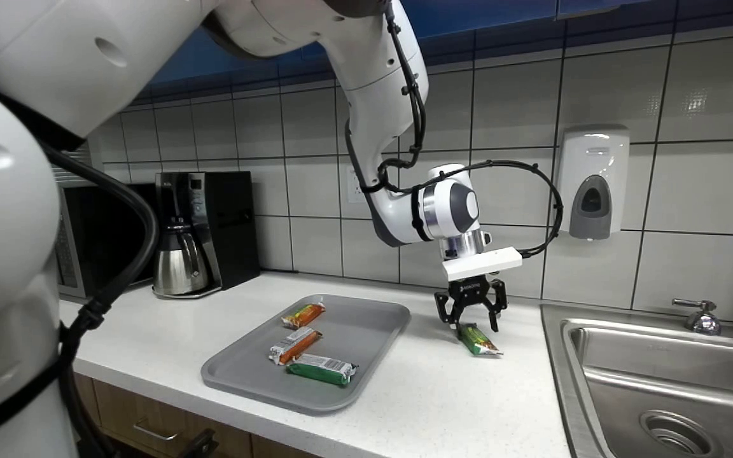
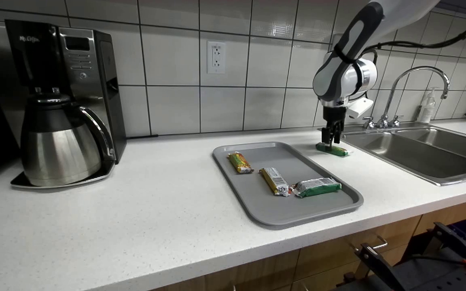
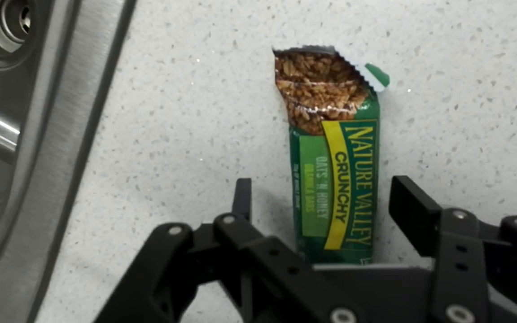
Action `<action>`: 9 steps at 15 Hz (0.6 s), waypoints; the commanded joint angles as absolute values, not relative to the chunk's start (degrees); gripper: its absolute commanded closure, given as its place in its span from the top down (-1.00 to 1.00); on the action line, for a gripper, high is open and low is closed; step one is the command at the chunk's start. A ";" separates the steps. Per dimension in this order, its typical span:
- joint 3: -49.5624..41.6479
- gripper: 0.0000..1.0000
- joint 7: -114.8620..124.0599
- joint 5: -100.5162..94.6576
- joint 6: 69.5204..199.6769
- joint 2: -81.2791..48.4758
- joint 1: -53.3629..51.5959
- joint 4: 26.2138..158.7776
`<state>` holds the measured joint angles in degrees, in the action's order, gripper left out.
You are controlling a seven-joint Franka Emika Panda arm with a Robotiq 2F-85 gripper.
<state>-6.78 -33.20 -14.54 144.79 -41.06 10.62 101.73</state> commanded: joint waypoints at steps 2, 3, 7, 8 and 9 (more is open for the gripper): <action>-5.81 1.00 -32.06 -15.17 142.53 -40.80 11.42 99.85; -5.77 1.00 -32.08 -15.20 142.63 -40.56 11.40 100.02; -5.28 1.00 -32.55 -14.97 142.73 -38.82 11.55 101.56; -5.16 1.00 -32.65 -15.00 142.87 -38.16 11.50 102.19; -5.00 1.00 -32.77 -14.97 142.93 -37.67 11.49 102.63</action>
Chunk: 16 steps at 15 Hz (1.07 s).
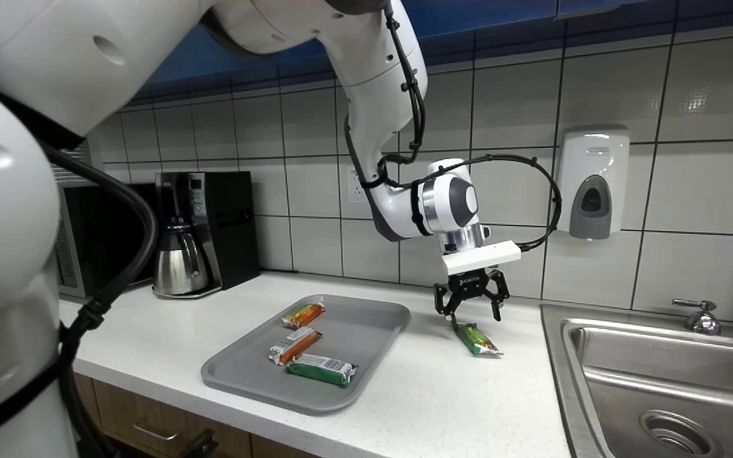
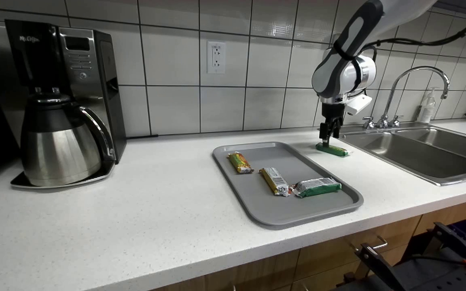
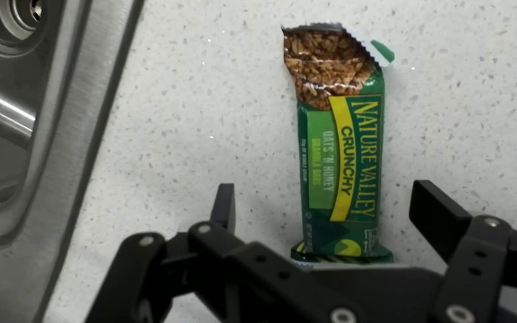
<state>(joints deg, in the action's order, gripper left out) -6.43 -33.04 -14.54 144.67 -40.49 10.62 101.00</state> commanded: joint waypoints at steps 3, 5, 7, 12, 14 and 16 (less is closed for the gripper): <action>-4.40 1.00 -32.96 -14.91 143.11 -35.62 11.34 104.65; -4.01 1.00 -32.89 -14.90 143.18 -33.91 11.13 106.38; -3.59 1.00 -32.84 -14.84 143.24 -32.03 10.94 108.34; -2.39 1.00 -32.94 -14.37 142.86 -26.64 10.59 114.01; -1.97 1.00 -33.06 -14.11 142.54 -24.39 10.48 116.35; -1.68 1.00 -33.09 -13.96 142.11 -21.90 10.29 118.84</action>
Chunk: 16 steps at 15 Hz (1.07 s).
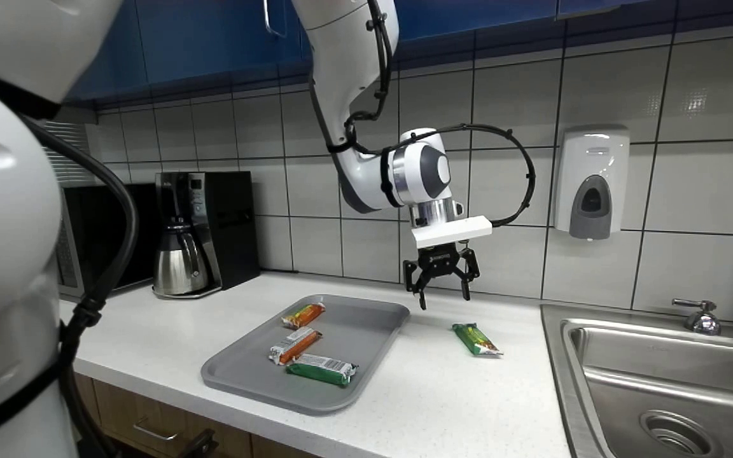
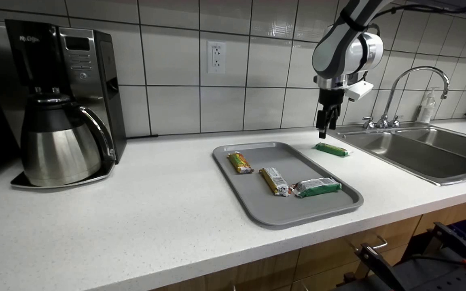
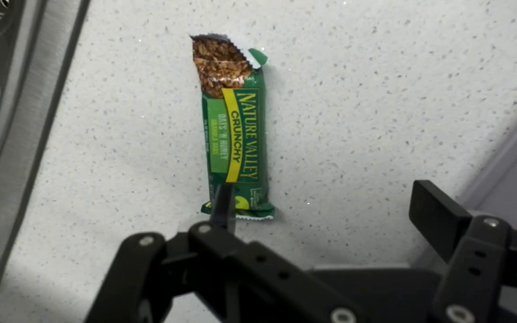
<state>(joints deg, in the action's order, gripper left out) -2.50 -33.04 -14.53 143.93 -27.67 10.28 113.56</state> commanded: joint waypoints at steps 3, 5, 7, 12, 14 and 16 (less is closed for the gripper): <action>-1.36 1.00 -33.16 -13.83 141.51 -18.46 9.89 122.34; -1.42 1.00 -33.01 -14.07 141.31 -16.25 9.29 124.70; -1.37 1.00 -32.99 -14.12 141.22 -14.08 8.62 127.09; -1.16 1.00 -32.80 -13.94 141.20 -9.66 6.76 132.39; -0.92 1.00 -32.63 -13.74 141.09 -8.39 6.03 134.08; -0.68 1.00 -32.71 -13.40 141.21 -7.37 5.39 135.62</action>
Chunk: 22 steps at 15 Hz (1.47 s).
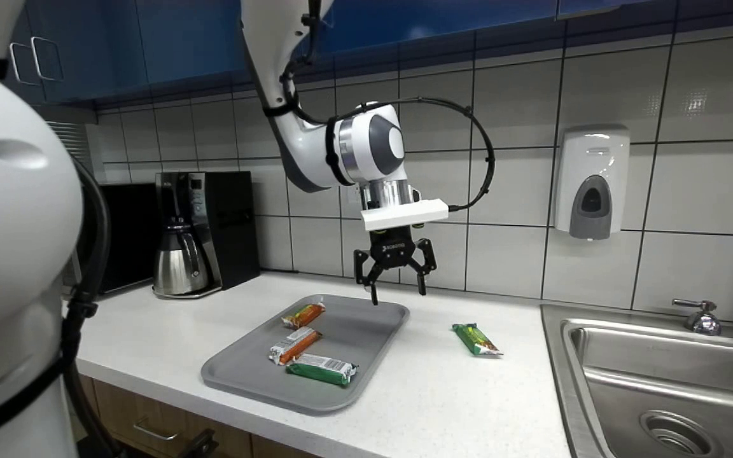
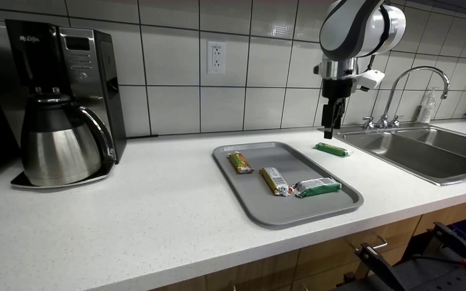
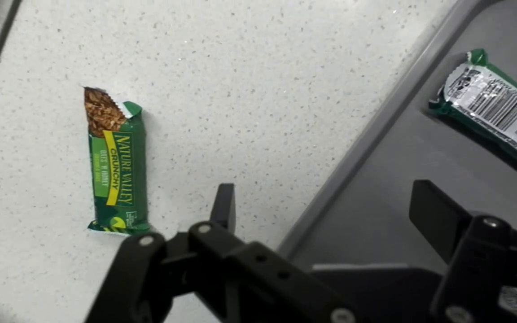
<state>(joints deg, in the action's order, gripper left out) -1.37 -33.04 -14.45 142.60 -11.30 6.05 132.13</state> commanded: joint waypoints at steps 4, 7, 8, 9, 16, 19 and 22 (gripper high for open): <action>-0.20 1.00 -32.90 -12.31 141.84 -6.25 4.02 138.00; 0.47 1.00 -33.18 -11.36 142.28 -6.26 3.24 139.09; 0.63 1.00 -33.44 -11.14 142.53 -6.37 2.99 139.35; 0.75 1.00 -33.60 -11.12 142.99 -6.91 2.79 139.32; 1.96 1.00 -35.58 -11.34 146.00 -7.68 1.92 141.28; 2.49 1.00 -37.45 -11.80 148.02 -7.47 1.60 143.05; 3.06 1.00 -39.89 -11.63 149.69 -7.43 1.53 144.66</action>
<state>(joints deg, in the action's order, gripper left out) 2.29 -36.61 -12.00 147.56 -8.73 1.32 142.27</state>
